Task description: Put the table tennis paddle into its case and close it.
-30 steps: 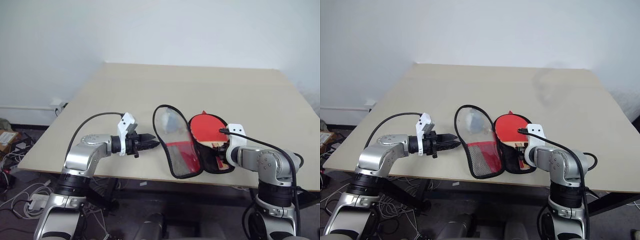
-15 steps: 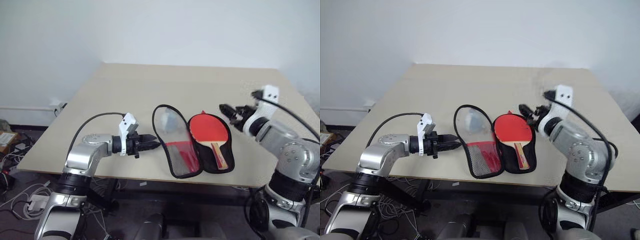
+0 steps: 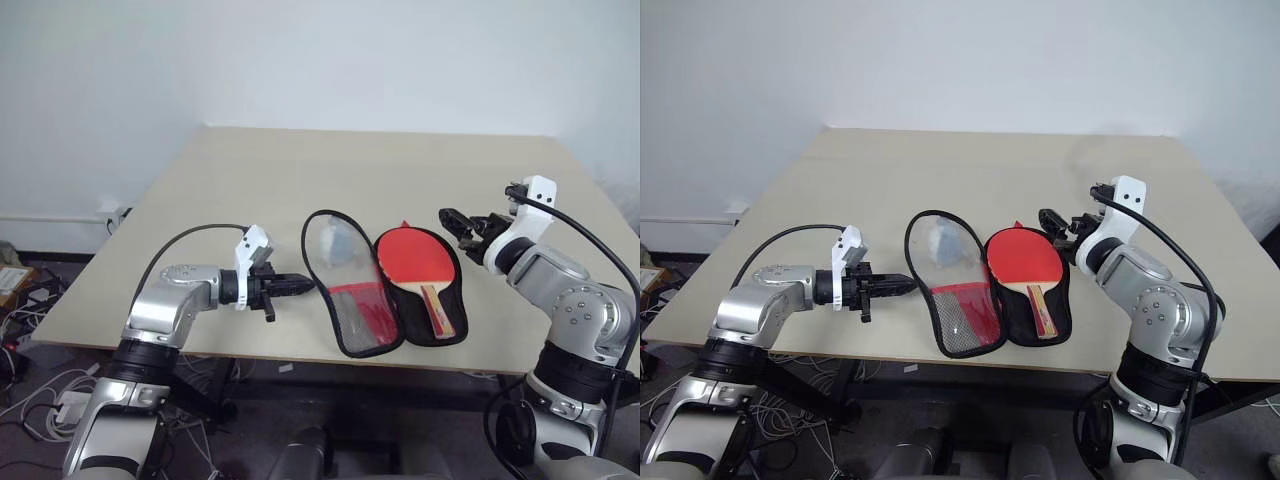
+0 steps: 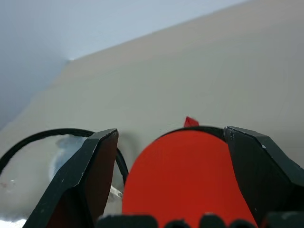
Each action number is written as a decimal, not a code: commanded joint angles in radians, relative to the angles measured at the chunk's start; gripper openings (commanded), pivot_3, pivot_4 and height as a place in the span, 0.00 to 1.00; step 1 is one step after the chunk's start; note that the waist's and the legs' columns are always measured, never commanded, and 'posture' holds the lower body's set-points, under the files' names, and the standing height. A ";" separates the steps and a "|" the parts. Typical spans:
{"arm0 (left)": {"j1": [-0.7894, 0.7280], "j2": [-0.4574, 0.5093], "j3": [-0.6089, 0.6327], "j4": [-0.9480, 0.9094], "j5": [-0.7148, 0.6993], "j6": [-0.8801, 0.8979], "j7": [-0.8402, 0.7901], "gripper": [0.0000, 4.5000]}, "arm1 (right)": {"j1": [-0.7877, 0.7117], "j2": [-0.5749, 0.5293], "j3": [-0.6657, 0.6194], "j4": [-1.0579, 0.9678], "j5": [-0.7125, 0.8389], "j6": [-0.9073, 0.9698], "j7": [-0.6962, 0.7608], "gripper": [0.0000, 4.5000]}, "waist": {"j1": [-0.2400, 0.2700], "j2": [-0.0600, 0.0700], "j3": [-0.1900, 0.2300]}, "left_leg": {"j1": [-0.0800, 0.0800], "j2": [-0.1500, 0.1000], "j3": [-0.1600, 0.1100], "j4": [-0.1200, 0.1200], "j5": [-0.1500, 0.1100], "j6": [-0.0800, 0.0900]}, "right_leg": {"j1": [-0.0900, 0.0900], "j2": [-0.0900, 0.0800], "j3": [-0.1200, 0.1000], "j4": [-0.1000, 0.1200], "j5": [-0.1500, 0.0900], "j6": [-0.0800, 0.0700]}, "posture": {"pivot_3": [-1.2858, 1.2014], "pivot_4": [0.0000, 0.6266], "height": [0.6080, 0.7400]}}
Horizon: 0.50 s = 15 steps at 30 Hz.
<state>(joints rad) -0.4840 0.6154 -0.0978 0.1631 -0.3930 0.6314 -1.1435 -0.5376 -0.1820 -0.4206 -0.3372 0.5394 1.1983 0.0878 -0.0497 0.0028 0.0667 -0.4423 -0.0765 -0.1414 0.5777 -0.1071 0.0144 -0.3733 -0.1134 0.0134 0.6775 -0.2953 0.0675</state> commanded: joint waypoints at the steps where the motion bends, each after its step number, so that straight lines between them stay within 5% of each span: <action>1: -0.031 0.034 0.007 0.013 0.030 -0.037 -0.004 0.00 | -0.010 -0.006 -0.005 -0.010 0.002 -0.040 -0.014 0.86 | 0.000 0.000 0.000 | 0.000 0.000 0.000 0.000 0.000 0.000 | 0.000 0.000 0.000 0.000 0.000 0.000 | 0.52 0.00 1.00; 15: -0.105 0.101 -0.015 0.202 0.111 -0.124 -0.080 0.00 | -0.036 -0.019 -0.001 0.053 0.004 -0.094 -0.043 0.86 | 0.000 0.001 0.000 | 0.000 0.000 0.000 0.000 0.000 0.000 | -0.001 0.000 0.000 0.000 0.000 0.000 | 0.52 0.00 1.00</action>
<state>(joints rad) -0.5504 0.7230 -0.1055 0.3539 -0.2978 0.5297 -1.2216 -0.5393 -0.1855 -0.4191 -0.2780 0.5386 1.1315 0.0467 -0.0493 0.0033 0.0668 -0.4423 -0.0763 -0.1418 0.5773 -0.1072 0.0142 -0.3738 -0.1130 0.0134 0.6774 -0.2953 0.0675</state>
